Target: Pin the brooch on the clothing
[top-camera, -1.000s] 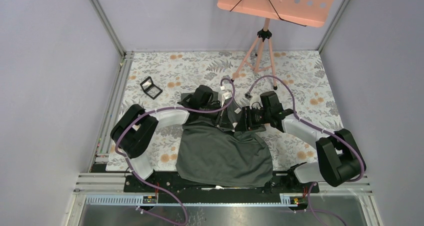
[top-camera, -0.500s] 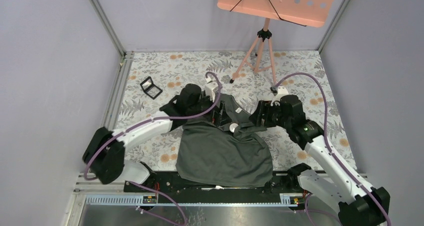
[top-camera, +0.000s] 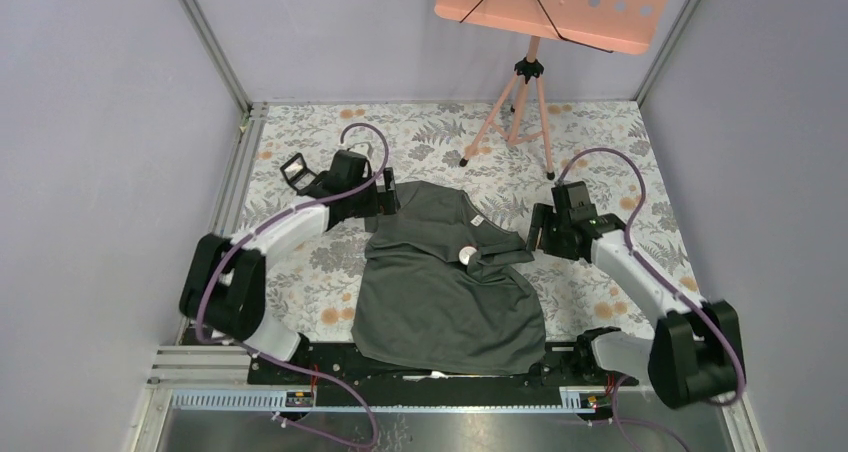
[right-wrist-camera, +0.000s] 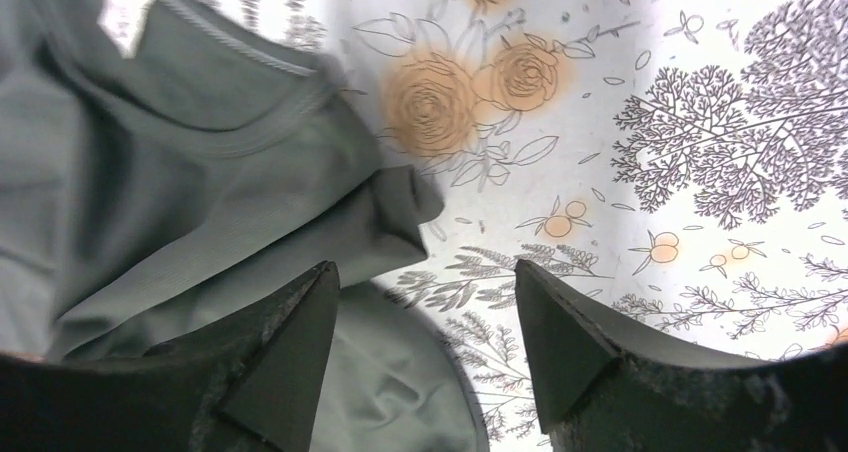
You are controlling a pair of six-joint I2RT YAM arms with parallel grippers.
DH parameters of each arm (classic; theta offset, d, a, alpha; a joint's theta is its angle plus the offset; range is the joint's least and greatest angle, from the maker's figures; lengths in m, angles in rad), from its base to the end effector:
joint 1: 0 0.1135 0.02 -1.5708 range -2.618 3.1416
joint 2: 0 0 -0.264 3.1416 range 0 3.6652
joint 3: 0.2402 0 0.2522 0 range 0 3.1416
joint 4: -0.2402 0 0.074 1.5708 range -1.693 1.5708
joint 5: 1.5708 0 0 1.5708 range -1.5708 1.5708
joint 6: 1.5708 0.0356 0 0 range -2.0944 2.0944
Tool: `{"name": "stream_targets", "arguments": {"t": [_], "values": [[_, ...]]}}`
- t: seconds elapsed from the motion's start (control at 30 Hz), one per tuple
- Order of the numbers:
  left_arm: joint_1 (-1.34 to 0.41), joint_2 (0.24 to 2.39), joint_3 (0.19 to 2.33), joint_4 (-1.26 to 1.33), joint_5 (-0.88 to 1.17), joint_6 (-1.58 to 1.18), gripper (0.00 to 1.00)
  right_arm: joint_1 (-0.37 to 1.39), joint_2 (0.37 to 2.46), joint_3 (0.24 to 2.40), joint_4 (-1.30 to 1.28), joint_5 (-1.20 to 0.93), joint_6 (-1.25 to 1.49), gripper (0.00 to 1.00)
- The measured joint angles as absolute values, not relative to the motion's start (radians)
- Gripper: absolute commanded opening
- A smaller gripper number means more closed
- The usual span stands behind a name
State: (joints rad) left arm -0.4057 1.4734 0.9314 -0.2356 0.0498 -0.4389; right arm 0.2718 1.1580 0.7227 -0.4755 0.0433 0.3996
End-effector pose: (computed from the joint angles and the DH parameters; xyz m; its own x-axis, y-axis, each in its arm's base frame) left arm 0.2871 -0.1252 0.2244 -0.7649 -0.1334 -0.6302 0.1124 0.9357 -0.3344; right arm 0.2207 0.0599 0.2199 -0.7954 0.1818 -0.5781 0.0725 0.9756 0.2070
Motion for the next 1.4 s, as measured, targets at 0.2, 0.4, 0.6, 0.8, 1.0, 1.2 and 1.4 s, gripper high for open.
{"name": "stream_targets", "arguments": {"t": [0.2, 0.4, 0.6, 0.8, 1.0, 1.2, 1.4], "values": [[-0.366, 1.697, 1.095, -0.312, -0.039, -0.442, 0.98, 0.237, 1.346, 0.751, -0.441, 0.014, 0.397, 0.65], [-0.323, 1.823, 1.206, -0.357, -0.098, -0.435, 0.95, 0.231, 1.439, 0.802, -0.38, -0.058, 0.39, 0.64], [-0.302, 1.903, 1.278, -0.385, -0.11, -0.434, 0.81, 0.23, 1.54, 0.87, -0.338, -0.112, 0.386, 0.51], [-0.302, 1.956, 1.316, -0.413, -0.112, -0.442, 0.42, 0.229, 1.6, 0.894, -0.313, -0.168, 0.378, 0.1], [-0.299, 1.964, 1.329, -0.429, -0.121, -0.442, 0.0, 0.229, 1.631, 0.953, -0.313, -0.198, 0.374, 0.0], [-0.266, 1.967, 1.342, -0.427, -0.123, -0.442, 0.0, 0.229, 1.684, 1.131, -0.358, -0.171, 0.354, 0.0], [-0.204, 1.966, 1.341, -0.414, -0.139, -0.445, 0.0, 0.229, 1.757, 1.363, -0.377, -0.093, 0.314, 0.0]]}}
